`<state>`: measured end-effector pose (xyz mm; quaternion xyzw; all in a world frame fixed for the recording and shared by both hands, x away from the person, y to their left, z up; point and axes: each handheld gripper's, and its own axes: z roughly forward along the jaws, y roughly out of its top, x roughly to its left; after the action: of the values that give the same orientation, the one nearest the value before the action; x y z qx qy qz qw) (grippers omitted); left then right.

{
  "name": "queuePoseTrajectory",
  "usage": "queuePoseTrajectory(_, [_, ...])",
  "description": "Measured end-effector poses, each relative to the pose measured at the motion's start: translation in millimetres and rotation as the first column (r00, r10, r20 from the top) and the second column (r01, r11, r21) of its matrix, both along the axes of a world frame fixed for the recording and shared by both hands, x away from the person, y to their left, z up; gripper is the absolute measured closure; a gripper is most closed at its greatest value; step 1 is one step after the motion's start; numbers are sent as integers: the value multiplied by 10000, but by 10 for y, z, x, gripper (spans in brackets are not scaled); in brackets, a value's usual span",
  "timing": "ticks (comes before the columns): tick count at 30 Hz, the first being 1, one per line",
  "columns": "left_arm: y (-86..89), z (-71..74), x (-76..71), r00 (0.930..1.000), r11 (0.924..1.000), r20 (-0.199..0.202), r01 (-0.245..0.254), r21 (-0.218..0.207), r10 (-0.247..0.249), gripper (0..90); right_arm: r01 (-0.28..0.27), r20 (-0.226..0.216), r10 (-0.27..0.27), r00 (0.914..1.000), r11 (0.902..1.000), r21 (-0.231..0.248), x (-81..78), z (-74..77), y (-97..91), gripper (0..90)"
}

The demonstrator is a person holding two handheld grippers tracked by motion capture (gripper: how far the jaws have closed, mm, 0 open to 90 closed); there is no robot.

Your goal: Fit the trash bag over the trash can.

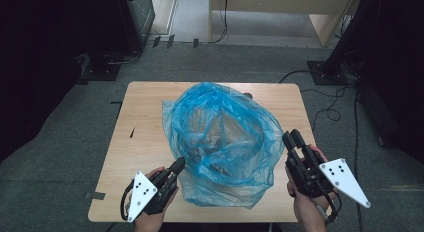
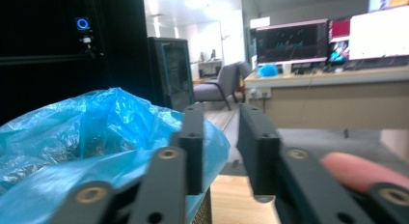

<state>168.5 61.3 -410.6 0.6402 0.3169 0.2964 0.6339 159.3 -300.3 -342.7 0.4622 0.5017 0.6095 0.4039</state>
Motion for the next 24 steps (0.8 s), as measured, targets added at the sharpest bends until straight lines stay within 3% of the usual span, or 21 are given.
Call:
queuePoseTrajectory(3, [48,-41,71,9983,9992,-427,-403,-44,401,900,-176,-192,180,9997,9996,218,24,-20,-40,611])
queuePoseTrajectory(5, [78,-52,121,9958,9977,-614,-675,-17,672,900,-208,-220,213,9995,9995,229,27,-27,-43,602])
queuePoseTrajectory(11, [214,-69,363,9809,9882,-1221,-1530,-13,1517,900,-110,-184,111,9998,9999,98,23,-35,-41,558])
queuePoseTrajectory(21, [288,82,795,9684,9786,-1477,-2051,-136,2009,887,-257,-289,256,9993,9997,-30,62,-41,-25,537])
queuePoseTrajectory(24, [314,107,901,9633,9754,-1660,-2186,-296,2108,822,-278,-303,275,9992,9996,-88,77,-48,-3,530])
